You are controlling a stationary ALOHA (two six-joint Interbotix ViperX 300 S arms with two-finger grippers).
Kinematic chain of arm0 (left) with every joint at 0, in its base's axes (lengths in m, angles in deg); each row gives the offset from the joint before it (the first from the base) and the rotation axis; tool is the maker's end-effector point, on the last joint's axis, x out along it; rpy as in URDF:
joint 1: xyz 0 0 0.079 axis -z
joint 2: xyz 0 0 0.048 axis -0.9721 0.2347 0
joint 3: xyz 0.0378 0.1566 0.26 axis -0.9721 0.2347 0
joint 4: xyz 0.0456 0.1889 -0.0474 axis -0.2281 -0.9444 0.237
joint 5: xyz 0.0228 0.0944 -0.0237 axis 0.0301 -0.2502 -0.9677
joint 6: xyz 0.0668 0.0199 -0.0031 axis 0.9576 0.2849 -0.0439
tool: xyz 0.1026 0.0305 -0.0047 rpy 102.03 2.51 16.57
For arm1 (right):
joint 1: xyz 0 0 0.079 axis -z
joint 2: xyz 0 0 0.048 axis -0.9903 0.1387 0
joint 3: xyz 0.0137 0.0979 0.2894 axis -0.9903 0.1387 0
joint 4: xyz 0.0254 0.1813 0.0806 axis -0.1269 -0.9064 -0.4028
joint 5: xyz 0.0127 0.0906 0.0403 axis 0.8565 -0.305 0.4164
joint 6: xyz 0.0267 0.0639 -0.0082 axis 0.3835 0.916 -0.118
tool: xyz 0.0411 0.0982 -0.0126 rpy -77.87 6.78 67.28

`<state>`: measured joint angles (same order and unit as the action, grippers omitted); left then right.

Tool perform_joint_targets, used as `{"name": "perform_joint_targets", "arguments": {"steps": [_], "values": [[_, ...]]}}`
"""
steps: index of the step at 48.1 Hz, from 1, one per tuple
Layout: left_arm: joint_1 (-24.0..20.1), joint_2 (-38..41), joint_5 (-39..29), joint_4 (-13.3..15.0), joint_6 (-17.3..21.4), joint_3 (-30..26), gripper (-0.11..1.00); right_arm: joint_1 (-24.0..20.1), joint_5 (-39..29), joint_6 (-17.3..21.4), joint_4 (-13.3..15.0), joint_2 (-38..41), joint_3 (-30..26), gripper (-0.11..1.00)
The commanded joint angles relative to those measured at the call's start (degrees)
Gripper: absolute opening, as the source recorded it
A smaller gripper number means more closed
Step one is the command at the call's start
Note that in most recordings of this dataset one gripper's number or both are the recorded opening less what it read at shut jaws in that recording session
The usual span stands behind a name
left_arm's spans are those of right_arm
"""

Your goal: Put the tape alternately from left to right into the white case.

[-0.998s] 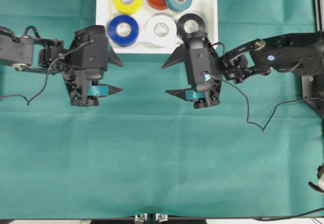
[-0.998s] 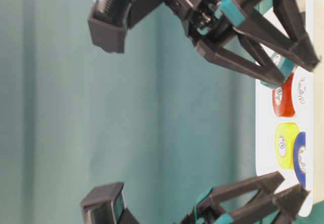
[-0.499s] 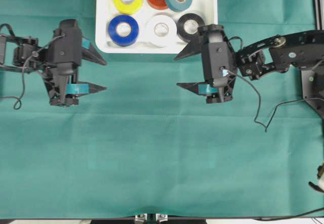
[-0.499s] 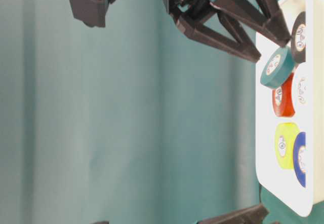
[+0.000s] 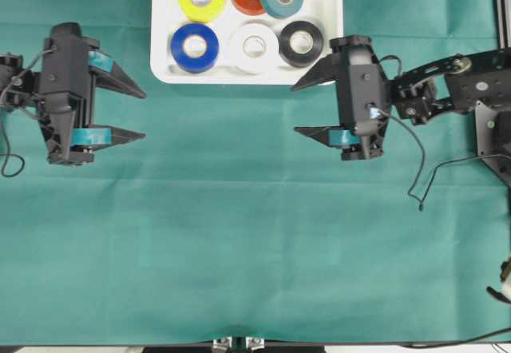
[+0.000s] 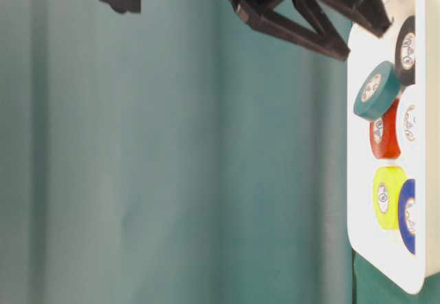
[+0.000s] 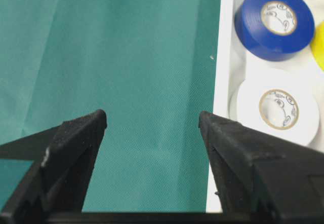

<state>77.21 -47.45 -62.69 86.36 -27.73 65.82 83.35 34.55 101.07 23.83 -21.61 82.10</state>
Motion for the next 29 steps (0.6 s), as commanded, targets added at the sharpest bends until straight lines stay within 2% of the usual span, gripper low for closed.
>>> {"name": "perform_joint_targets", "arguments": {"steps": [1,29], "values": [[0.3,-2.3,0.4,0.1,0.0,0.3,0.93,-0.1,0.4,0.1,-0.2,-2.4,0.1,0.81],[0.1,-19.1,2.9,0.1,0.0,9.7,0.93,-0.1,0.2,0.4,-1.3,-11.3,5.7,0.81]]}}
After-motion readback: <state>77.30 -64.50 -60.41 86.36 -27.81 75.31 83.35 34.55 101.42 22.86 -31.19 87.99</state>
